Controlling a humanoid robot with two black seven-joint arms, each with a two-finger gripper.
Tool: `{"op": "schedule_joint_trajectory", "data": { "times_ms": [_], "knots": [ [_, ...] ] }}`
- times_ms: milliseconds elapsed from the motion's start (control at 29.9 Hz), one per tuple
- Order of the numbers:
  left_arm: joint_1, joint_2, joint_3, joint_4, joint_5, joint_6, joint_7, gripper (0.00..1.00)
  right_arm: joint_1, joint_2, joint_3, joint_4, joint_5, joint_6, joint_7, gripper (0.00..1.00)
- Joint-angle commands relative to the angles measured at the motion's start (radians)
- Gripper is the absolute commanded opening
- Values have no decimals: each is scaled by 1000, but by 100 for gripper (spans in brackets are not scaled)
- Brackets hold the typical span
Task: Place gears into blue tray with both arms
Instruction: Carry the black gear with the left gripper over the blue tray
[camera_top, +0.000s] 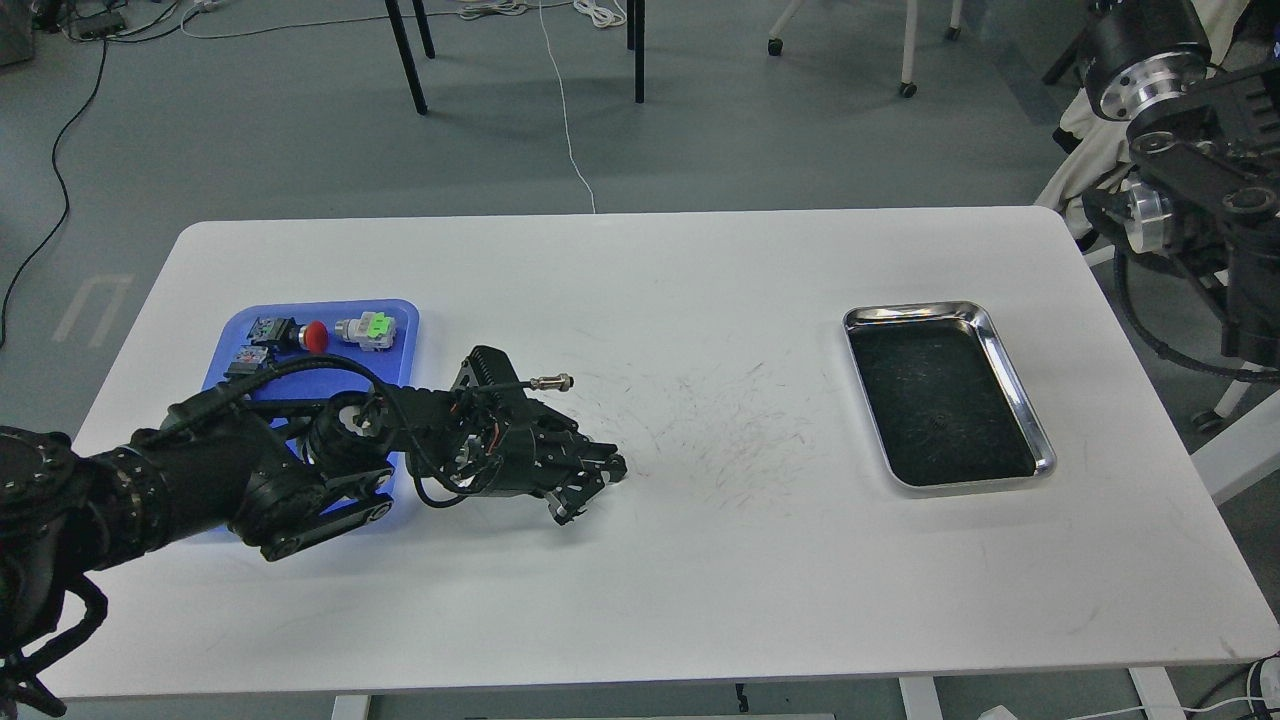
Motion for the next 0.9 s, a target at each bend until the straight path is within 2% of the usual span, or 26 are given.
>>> {"op": "schedule_joint_trajectory", "data": {
  "times_ms": [0, 167, 401, 635, 870],
  "knots": [
    [-13, 29, -15, -3, -5, 3, 1, 7, -5, 0, 0, -1, -1, 0, 0, 95],
    [-61, 93, -57, -4, -6, 2, 1, 7, -11, 0, 2, -6, 0, 0, 0, 95],
    [-95, 266, -81, -6, -31, -4, 1, 7, -12, 5, 0, -13, 0, 0, 0, 95],
    [-56, 449, -84, -30, -34, 2, 1, 7, -26, 9, 0, -9, 0, 0, 0, 95],
    [13, 518, -83, -30, -32, 37, 1, 7, -75, 22, 37, 1, 23, 7, -1, 95]
  ]
}}
